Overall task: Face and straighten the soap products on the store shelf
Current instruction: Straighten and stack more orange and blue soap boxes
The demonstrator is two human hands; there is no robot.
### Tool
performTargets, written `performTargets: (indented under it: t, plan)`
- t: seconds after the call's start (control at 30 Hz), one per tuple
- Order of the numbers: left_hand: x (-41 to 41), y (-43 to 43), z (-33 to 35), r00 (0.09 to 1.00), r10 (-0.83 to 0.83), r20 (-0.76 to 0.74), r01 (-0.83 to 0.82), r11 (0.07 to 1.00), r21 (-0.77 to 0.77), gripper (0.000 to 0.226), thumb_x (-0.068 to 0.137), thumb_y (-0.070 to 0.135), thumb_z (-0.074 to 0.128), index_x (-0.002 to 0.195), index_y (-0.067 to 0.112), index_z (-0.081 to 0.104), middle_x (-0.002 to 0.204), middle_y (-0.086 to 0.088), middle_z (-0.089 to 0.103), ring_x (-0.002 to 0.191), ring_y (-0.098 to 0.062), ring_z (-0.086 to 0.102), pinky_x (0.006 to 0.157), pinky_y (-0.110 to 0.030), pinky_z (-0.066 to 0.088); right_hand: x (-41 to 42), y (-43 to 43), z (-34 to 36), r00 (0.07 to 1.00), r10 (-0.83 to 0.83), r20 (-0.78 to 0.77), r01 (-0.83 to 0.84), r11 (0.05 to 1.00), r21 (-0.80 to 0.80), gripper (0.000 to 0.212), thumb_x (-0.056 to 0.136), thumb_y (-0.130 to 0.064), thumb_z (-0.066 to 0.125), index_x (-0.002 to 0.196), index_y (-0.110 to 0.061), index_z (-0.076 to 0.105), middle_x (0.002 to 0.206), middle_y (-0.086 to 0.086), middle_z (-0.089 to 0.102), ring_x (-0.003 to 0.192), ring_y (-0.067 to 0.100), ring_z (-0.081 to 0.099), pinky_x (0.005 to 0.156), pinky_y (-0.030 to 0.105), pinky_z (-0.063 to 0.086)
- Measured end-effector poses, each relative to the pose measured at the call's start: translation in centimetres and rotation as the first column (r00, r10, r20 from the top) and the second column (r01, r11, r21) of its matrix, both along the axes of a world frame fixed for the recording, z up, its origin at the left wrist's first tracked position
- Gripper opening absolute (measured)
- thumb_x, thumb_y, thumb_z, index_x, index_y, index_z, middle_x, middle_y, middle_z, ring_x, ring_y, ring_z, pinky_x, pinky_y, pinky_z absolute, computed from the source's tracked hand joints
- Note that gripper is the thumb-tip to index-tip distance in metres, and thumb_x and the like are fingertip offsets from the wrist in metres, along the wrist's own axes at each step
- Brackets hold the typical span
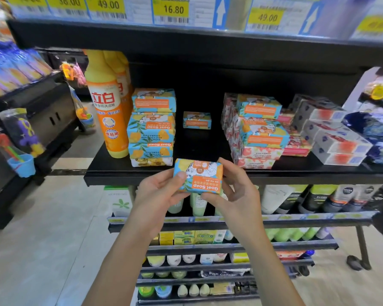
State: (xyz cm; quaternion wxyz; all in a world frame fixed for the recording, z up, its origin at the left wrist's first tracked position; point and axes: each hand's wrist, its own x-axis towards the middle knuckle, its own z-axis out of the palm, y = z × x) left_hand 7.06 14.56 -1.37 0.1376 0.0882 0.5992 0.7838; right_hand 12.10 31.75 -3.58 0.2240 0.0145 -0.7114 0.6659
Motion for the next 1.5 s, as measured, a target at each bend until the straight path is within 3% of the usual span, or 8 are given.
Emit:
performTargets:
  t: [0.13, 0.23, 0.5, 0.73, 0.93, 1.23, 1.4, 1.5]
  plan:
    - [0.4, 0.4, -0.1, 1.000, 0.017, -0.011, -0.016, 0.998, 0.068, 0.042, 0.093, 0.021, 0.064, 0.131, 0.004, 0.063, 0.118, -0.010, 0.076, 0.113, -0.023, 0.071, 0.096, -0.034, 0.058, 0.3, 0.7, 1.1, 0.992, 0.091, 0.091, -0.090, 0.996, -0.019, 0.073, 0.082, -0.015, 0.083, 0.145, -0.032, 0.049, 0.136, -0.010, 0.062, 0.121, 0.009, 0.063, 0.093, 0.023, 0.055]
    - [0.7, 0.9, 0.2, 0.999, 0.029, -0.025, -0.027, 0.994, 0.106, 0.038, 0.094, 0.018, 0.063, 0.130, 0.005, 0.063, 0.118, -0.011, 0.075, 0.113, -0.023, 0.071, 0.096, -0.034, 0.058, 0.3, 0.8, 2.1, 0.983, 0.113, 0.142, -0.103, 0.991, -0.081, 0.063, 0.081, -0.035, 0.079, 0.139, -0.028, 0.056, 0.126, -0.011, 0.069, 0.115, 0.011, 0.068, 0.089, 0.032, 0.059]
    - [1.5, 1.5, 0.9, 0.997, 0.054, -0.047, -0.050, 0.995, 0.084, 0.032, 0.094, 0.013, 0.064, 0.127, 0.013, 0.065, 0.115, -0.006, 0.077, 0.111, -0.021, 0.072, 0.098, -0.039, 0.054, 0.2, 1.5, 3.1, 0.982, 0.096, 0.163, -0.067, 0.982, -0.176, 0.030, 0.089, -0.025, 0.074, 0.118, -0.017, 0.069, 0.107, 0.000, 0.078, 0.102, 0.019, 0.074, 0.092, 0.034, 0.060]
    - [2.0, 1.9, 1.1, 0.997, 0.073, -0.028, -0.070, 0.992, 0.103, 0.039, 0.088, 0.019, 0.068, 0.126, 0.017, 0.065, 0.116, -0.004, 0.077, 0.111, -0.020, 0.072, 0.101, -0.041, 0.052, 0.3, 2.1, 3.0, 0.984, 0.122, 0.130, -0.098, 0.979, -0.177, 0.045, 0.081, -0.027, 0.076, 0.124, -0.012, 0.068, 0.113, 0.004, 0.077, 0.108, 0.023, 0.072, 0.095, 0.037, 0.059]
    - [1.9, 1.9, 1.4, 1.000, 0.028, -0.009, -0.027, 0.998, 0.054, 0.050, 0.088, 0.042, 0.064, 0.126, 0.010, 0.068, 0.119, -0.007, 0.075, 0.117, -0.020, 0.069, 0.107, -0.044, 0.049, 0.3, 3.2, 3.0, 0.984, 0.146, 0.098, -0.135, 0.985, -0.111, 0.043, 0.085, -0.020, 0.076, 0.127, -0.016, 0.067, 0.118, 0.004, 0.075, 0.113, 0.023, 0.069, 0.097, 0.039, 0.055]
    - [1.6, 1.5, 2.0, 0.999, -0.025, 0.039, 0.023, 0.998, 0.063, 0.041, 0.089, 0.035, 0.064, 0.118, 0.006, 0.070, 0.112, -0.011, 0.077, 0.110, -0.023, 0.073, 0.096, -0.034, 0.059, 0.3, 3.5, 3.1, 0.984, 0.178, 0.031, -0.175, 0.981, -0.085, 0.049, 0.079, -0.015, 0.077, 0.127, -0.018, 0.065, 0.117, 0.001, 0.074, 0.116, 0.018, 0.067, 0.091, 0.031, 0.056]
    - [1.5, 1.2, 1.8, 0.998, -0.013, 0.057, 0.006, 0.992, 0.125, 0.041, 0.090, 0.028, 0.065, 0.121, 0.001, 0.069, 0.115, -0.014, 0.076, 0.112, -0.024, 0.072, 0.097, -0.034, 0.058, 0.3, 3.1, 3.3, 0.974, 0.182, 0.132, -0.169, 0.980, -0.103, 0.059, 0.079, -0.033, 0.080, 0.134, -0.026, 0.062, 0.127, -0.005, 0.071, 0.123, 0.014, 0.064, 0.096, 0.034, 0.055]
    - [1.4, 1.2, 1.7, 0.999, -0.004, 0.036, 0.000, 0.994, 0.106, 0.047, 0.088, 0.028, 0.068, 0.127, 0.001, 0.065, 0.118, -0.012, 0.075, 0.115, -0.023, 0.071, 0.100, -0.035, 0.056, 0.2, 2.9, 3.5, 0.956, 0.220, 0.195, -0.181, 0.963, -0.202, 0.064, 0.080, -0.047, 0.078, 0.134, -0.017, 0.061, 0.127, 0.002, 0.071, 0.120, 0.019, 0.067, 0.102, 0.036, 0.054]
